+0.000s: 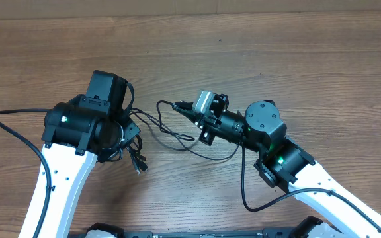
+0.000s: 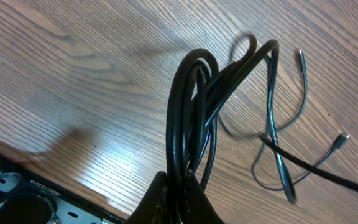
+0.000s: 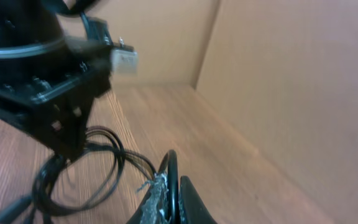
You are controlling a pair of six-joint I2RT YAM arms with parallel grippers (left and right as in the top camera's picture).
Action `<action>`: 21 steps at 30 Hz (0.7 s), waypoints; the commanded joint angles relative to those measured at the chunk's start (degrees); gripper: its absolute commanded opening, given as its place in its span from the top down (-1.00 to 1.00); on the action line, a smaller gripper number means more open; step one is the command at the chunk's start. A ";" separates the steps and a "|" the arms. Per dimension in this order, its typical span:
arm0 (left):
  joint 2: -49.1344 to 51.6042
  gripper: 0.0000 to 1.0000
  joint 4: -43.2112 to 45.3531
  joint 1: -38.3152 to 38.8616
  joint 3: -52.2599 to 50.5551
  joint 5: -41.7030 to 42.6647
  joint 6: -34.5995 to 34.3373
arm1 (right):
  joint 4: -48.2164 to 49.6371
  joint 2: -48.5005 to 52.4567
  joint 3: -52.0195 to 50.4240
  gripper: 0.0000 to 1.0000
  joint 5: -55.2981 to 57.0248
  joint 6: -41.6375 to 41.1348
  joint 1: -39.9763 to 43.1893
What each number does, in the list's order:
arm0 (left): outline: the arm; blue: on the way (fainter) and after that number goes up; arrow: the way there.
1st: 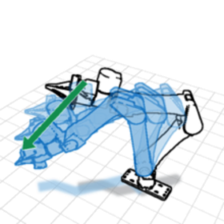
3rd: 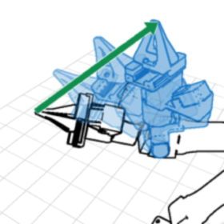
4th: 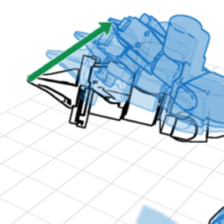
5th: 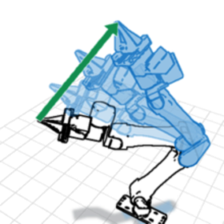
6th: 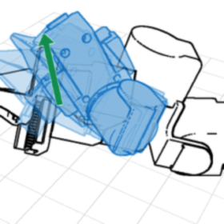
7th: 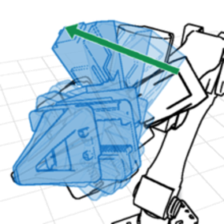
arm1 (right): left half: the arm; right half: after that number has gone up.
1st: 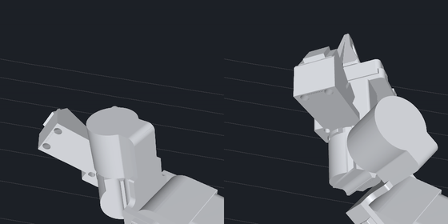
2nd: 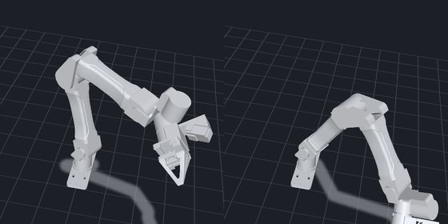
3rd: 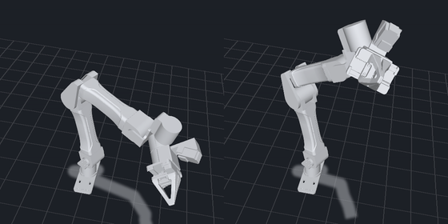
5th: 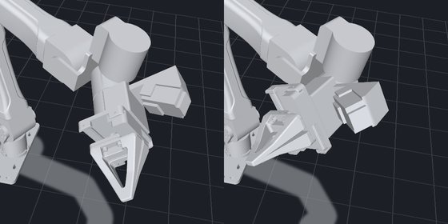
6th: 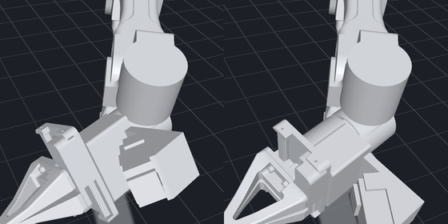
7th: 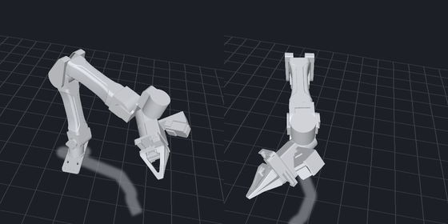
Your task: Untangle cables
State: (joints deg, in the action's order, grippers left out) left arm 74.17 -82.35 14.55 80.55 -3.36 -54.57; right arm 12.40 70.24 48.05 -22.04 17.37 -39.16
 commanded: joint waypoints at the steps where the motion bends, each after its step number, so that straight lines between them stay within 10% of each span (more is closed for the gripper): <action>1: 0.09 0.91 -0.11 0.13 0.55 -2.47 1.79 | -2.47 -0.92 1.49 0.92 2.99 -1.31 -0.20; 12: 0.07 0.92 7.63 -2.89 1.16 -2.08 -1.55 | -28.33 -1.55 1.46 0.92 1.64 -7.65 -0.20; 21: 0.00 0.92 12.22 -3.32 11.78 7.67 22.29 | -47.50 -1.55 1.46 0.92 8.39 -14.64 -0.20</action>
State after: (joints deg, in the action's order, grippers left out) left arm 74.54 -70.61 11.51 85.62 -0.45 -45.93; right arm -32.56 70.02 48.42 -19.16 8.25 -39.16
